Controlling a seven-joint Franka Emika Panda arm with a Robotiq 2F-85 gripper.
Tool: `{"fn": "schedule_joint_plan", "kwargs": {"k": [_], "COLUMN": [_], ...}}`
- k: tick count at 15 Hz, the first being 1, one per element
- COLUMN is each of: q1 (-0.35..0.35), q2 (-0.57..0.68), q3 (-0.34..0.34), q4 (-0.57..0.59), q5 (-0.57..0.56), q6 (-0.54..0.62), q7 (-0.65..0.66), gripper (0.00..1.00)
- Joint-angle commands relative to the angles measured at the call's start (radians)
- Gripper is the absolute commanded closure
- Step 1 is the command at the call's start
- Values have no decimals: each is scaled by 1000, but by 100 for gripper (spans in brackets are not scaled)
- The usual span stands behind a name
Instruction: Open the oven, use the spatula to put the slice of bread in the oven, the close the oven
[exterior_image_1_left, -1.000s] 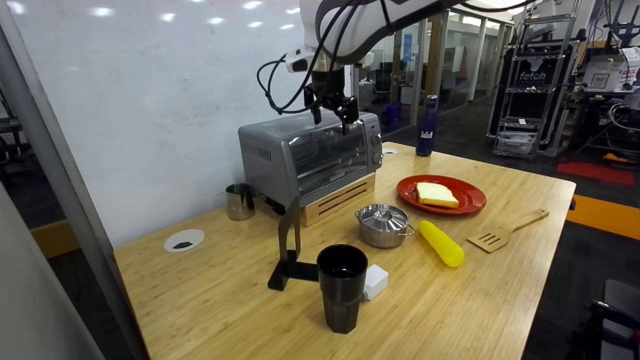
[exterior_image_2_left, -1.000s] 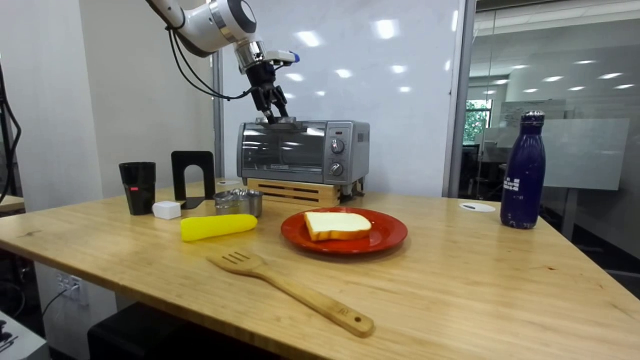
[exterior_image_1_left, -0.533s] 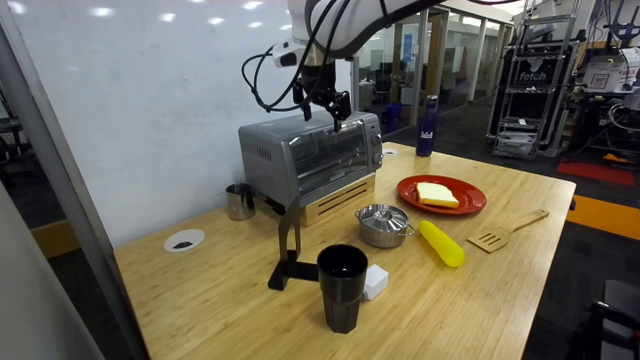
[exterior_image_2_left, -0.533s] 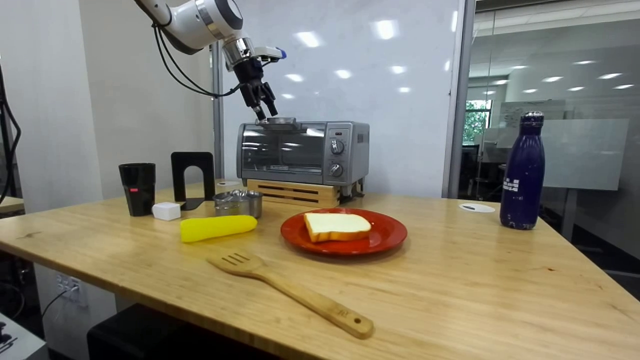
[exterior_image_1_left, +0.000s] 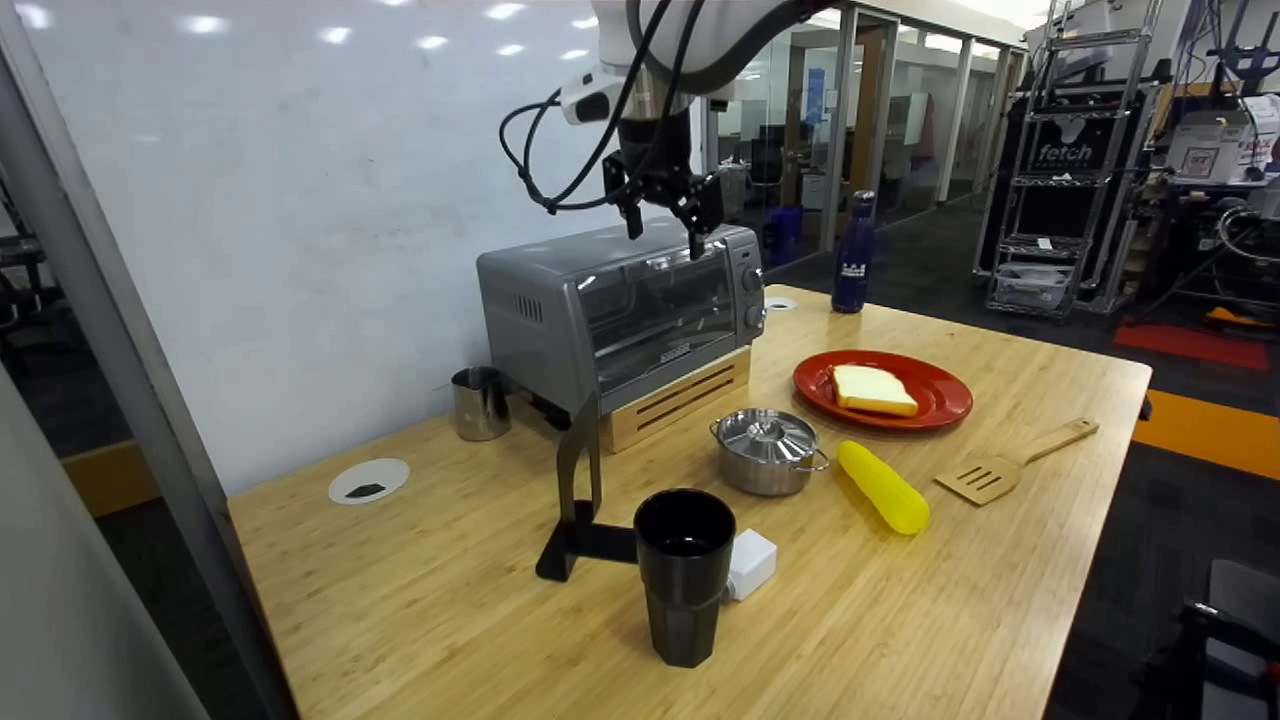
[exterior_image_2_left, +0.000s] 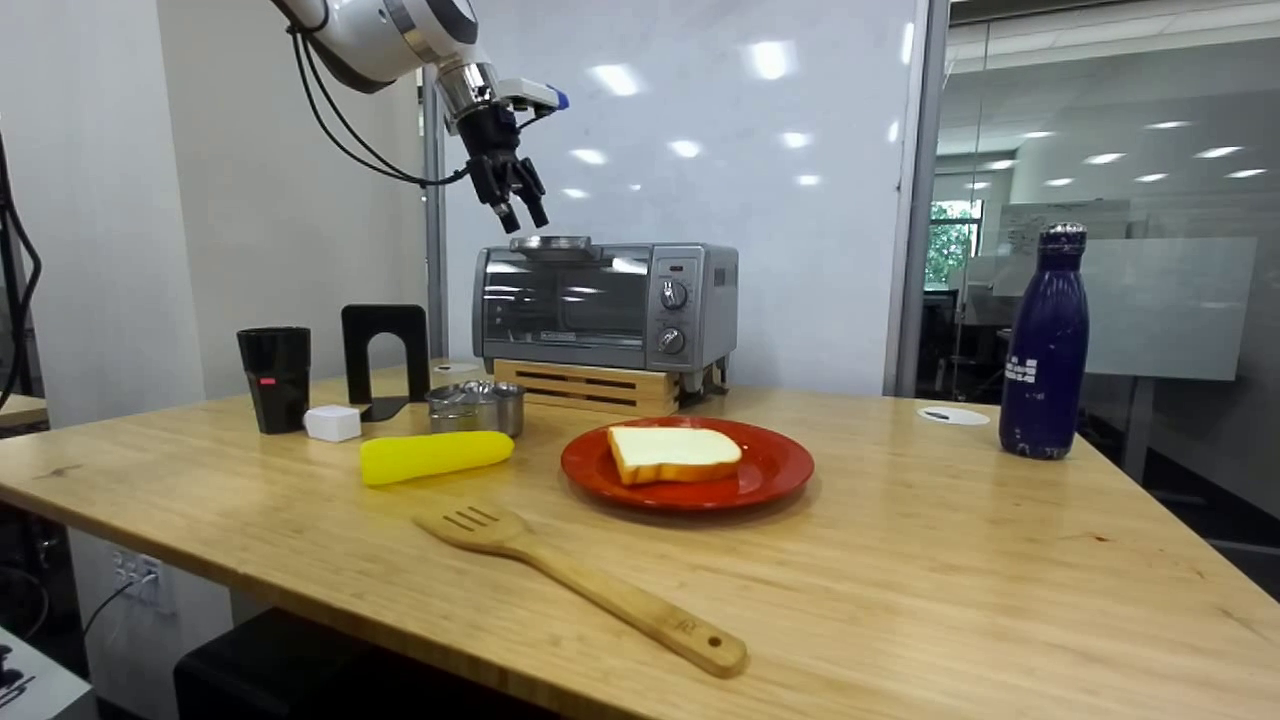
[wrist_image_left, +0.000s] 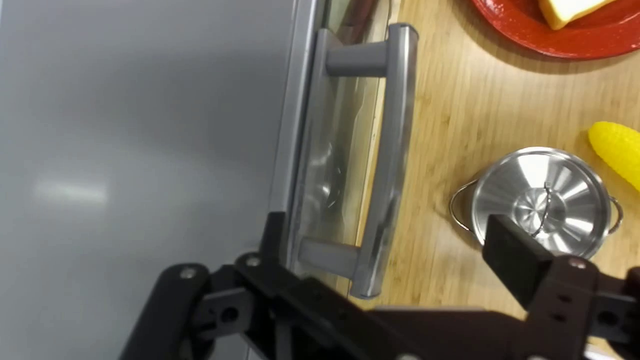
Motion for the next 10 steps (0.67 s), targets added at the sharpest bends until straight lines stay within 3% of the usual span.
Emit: {"fn": "schedule_joint_plan", "kwargs": {"k": [1, 10], "q1": [-21, -52], "q2": [-66, -113], "q3": [21, 21], "q4": [-129, -260], "q5": [20, 25], "q6": [36, 71], "q7": [13, 55], "gripper": [0, 0]}}
